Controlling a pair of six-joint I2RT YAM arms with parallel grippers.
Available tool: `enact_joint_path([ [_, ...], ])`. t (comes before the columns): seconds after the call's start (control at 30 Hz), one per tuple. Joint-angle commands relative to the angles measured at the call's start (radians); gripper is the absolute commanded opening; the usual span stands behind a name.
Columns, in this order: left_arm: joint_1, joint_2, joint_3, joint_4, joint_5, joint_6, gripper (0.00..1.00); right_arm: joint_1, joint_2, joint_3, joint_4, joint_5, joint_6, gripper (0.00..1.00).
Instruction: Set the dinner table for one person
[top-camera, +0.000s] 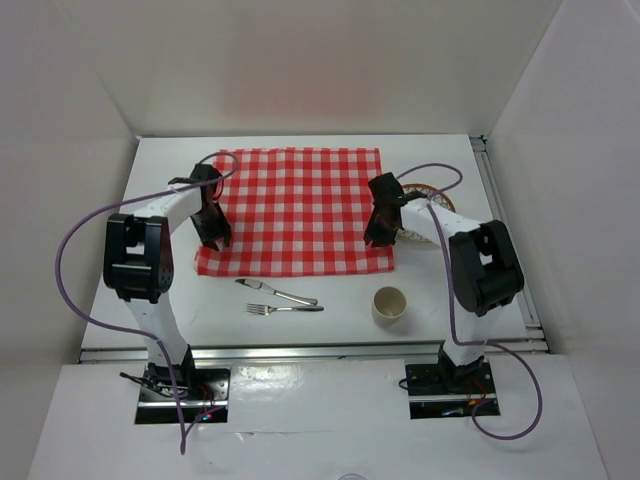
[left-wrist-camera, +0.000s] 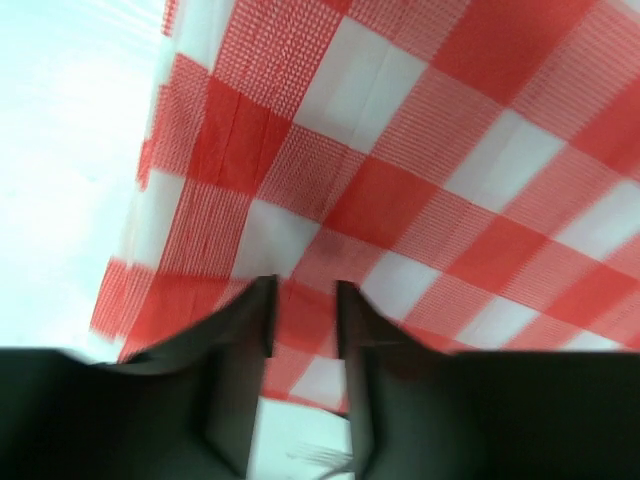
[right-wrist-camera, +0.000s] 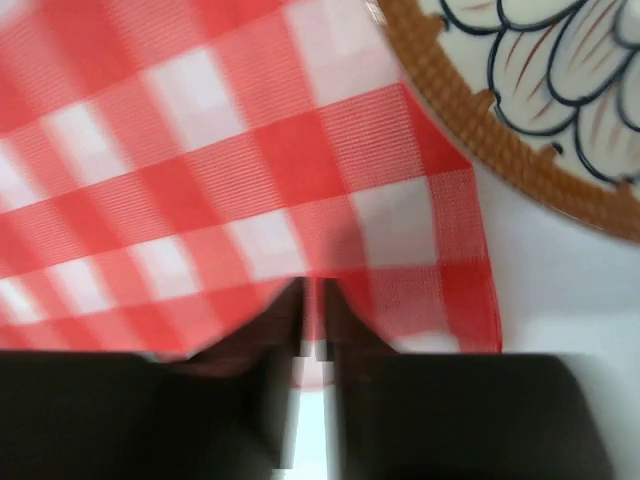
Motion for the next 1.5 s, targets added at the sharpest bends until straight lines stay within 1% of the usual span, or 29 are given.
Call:
enact_joint_path([
  [0.0, -0.010, -0.123, 0.108, -0.078, -0.043, -0.001, 0.50, 0.031, -0.172, 0.144, -0.074, 0.085, -0.053, 0.34],
  [0.03, -0.010, -0.145, 0.151, -0.088, -0.043, -0.001, 0.54, 0.031, -0.192, 0.153, -0.074, 0.141, -0.065, 0.54],
  [0.07, -0.010, -0.186, 0.172, -0.097, -0.043, 0.008, 0.58, 0.002, -0.208, 0.153, -0.074, 0.180, -0.065, 0.70],
  [0.1, -0.020, -0.205, 0.191, -0.097, -0.043, 0.008, 0.64, -0.018, -0.234, 0.136, -0.084, 0.214, -0.065, 0.76],
  [0.13, -0.020, -0.222, 0.226, -0.109, -0.033, 0.019, 0.67, -0.052, -0.234, 0.124, -0.085, 0.228, -0.065, 0.79],
  [0.17, -0.020, -0.237, 0.240, -0.122, -0.032, 0.019, 0.67, -0.133, -0.247, 0.099, -0.097, 0.207, -0.065, 0.79],
  [0.23, -0.029, -0.283, 0.263, -0.122, -0.032, 0.029, 0.68, -0.211, -0.275, 0.067, -0.097, 0.155, -0.065, 0.81],
  [0.27, -0.038, -0.298, 0.263, -0.122, -0.032, 0.029, 0.68, -0.282, -0.284, 0.031, -0.085, 0.135, -0.065, 0.81],
  [0.3, -0.038, -0.314, 0.263, -0.122, -0.023, 0.040, 0.68, -0.314, -0.295, 0.012, -0.069, 0.116, -0.054, 0.81],
  [0.33, -0.038, -0.353, 0.263, -0.108, -0.013, 0.040, 0.68, -0.343, -0.306, -0.005, -0.069, 0.101, -0.054, 0.83],
  [0.37, -0.038, -0.376, 0.219, -0.087, 0.007, 0.051, 0.68, -0.374, -0.316, -0.020, -0.057, 0.069, -0.045, 0.83],
  [0.4, -0.038, -0.402, 0.194, -0.032, 0.020, 0.063, 0.68, -0.432, -0.317, -0.048, -0.057, 0.049, -0.045, 0.85],
  [0.47, -0.038, -0.470, 0.147, 0.021, 0.046, 0.074, 0.68, -0.485, -0.317, -0.076, -0.028, 0.001, -0.036, 0.85],
  [0.5, -0.047, -0.482, 0.115, 0.036, 0.055, 0.074, 0.68, -0.532, -0.317, -0.103, -0.028, -0.036, -0.027, 0.85],
  [0.57, -0.047, -0.492, 0.105, 0.047, 0.069, 0.083, 0.69, -0.568, -0.306, -0.132, 0.029, -0.062, -0.016, 0.86],
  [0.63, -0.047, -0.492, 0.105, 0.047, 0.069, 0.092, 0.69, -0.609, -0.288, -0.155, 0.073, -0.131, -0.016, 0.86],
  [0.73, -0.056, -0.481, 0.114, 0.026, 0.069, 0.092, 0.66, -0.621, -0.220, -0.155, 0.125, -0.186, -0.027, 0.85],
  [0.8, -0.056, -0.481, 0.114, 0.016, 0.069, 0.092, 0.65, -0.621, -0.171, -0.155, 0.165, -0.186, -0.018, 0.85],
  [0.9, -0.056, -0.481, 0.114, 0.016, 0.069, 0.102, 0.65, -0.640, -0.127, -0.175, 0.251, -0.231, 0.004, 0.78],
  [0.97, -0.056, -0.481, 0.114, 0.016, 0.069, 0.102, 0.62, -0.640, -0.097, -0.189, 0.286, -0.254, 0.013, 0.72],
  [1.07, -0.056, -0.481, 0.114, 0.016, 0.069, 0.102, 0.59, -0.640, -0.062, -0.201, 0.323, -0.277, 0.022, 0.57],
  [1.1, -0.056, -0.481, 0.114, 0.016, 0.069, 0.102, 0.59, -0.640, -0.051, -0.215, 0.352, -0.289, 0.022, 0.49],
  [1.13, -0.056, -0.481, 0.114, 0.016, 0.069, 0.102, 0.58, -0.640, -0.051, -0.215, 0.353, -0.289, 0.031, 0.44],
  [1.2, -0.056, -0.481, 0.123, 0.016, 0.069, 0.102, 0.58, -0.640, -0.042, -0.215, 0.353, -0.289, 0.032, 0.31],
  [1.23, -0.056, -0.472, 0.134, 0.016, 0.069, 0.111, 0.58, -0.640, -0.060, -0.215, 0.339, -0.253, 0.041, 0.12],
  [1.27, -0.056, -0.472, 0.134, 0.007, 0.069, 0.111, 0.58, -0.640, -0.077, -0.205, 0.339, -0.236, 0.041, 0.05],
  [1.3, -0.056, -0.472, 0.146, 0.007, 0.069, 0.111, 0.57, -0.640, -0.099, -0.205, 0.324, -0.217, 0.041, 0.00],
  [1.4, -0.056, -0.463, 0.166, -0.002, 0.090, 0.111, 0.57, -0.640, -0.213, -0.180, 0.323, -0.191, 0.009, 0.00],
  [1.47, -0.056, -0.463, 0.176, -0.002, 0.121, 0.111, 0.57, -0.618, -0.316, -0.156, 0.339, -0.163, -0.019, 0.00],
])
